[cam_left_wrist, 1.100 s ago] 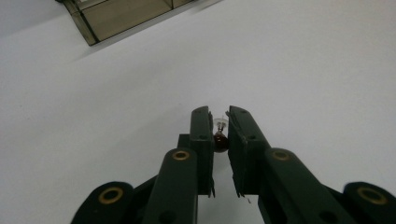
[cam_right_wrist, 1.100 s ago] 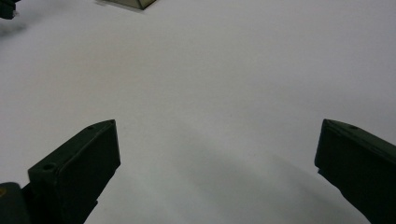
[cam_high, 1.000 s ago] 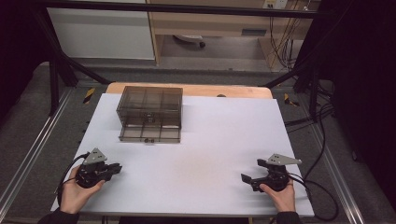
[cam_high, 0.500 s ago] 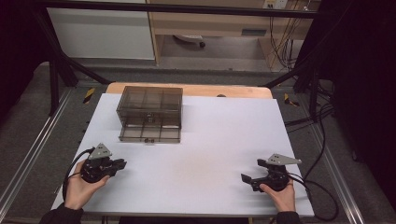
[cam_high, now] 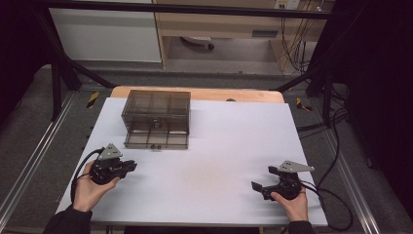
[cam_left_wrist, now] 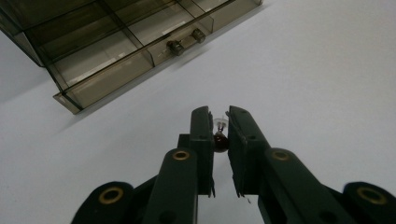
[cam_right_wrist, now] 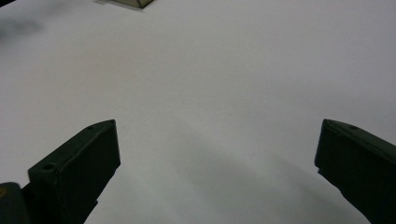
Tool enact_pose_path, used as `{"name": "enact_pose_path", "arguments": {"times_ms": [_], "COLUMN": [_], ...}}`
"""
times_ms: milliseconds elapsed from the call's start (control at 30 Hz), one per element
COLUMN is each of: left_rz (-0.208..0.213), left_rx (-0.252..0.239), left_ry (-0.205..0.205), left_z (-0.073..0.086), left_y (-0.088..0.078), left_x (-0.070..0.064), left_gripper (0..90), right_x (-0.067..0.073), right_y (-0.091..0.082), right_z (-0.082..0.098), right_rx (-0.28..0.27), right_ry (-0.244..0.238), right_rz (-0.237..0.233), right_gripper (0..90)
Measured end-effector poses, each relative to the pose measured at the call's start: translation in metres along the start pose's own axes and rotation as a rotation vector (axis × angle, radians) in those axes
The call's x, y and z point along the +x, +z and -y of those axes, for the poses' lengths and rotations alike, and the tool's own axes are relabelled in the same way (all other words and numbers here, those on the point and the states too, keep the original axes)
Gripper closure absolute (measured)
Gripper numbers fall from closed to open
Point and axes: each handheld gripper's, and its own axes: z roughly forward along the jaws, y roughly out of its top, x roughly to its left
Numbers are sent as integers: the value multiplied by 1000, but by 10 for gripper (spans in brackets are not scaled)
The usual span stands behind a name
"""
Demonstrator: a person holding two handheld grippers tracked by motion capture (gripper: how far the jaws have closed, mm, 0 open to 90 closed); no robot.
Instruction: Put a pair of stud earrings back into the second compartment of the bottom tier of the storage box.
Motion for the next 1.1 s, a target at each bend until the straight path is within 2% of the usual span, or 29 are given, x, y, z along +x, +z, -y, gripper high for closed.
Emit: {"name": "enact_pose_path", "arguments": {"times_ms": [333,633,1100], "left_rz": [-2,5,-9], "left_rx": [-8,-3,9], "left_ry": [17,32,-2], "left_z": [-22,-42,-61], "left_y": [0,8,22], "left_x": [0,0,10], "left_gripper": [800,799,799], "right_x": [0,0,0], "right_y": [0,0,0], "right_z": [0,0,0], "right_rx": [1,4,6], "right_ry": [-2,1,-3], "right_rz": [1,-1,2], "right_gripper": [7,7,7]}}
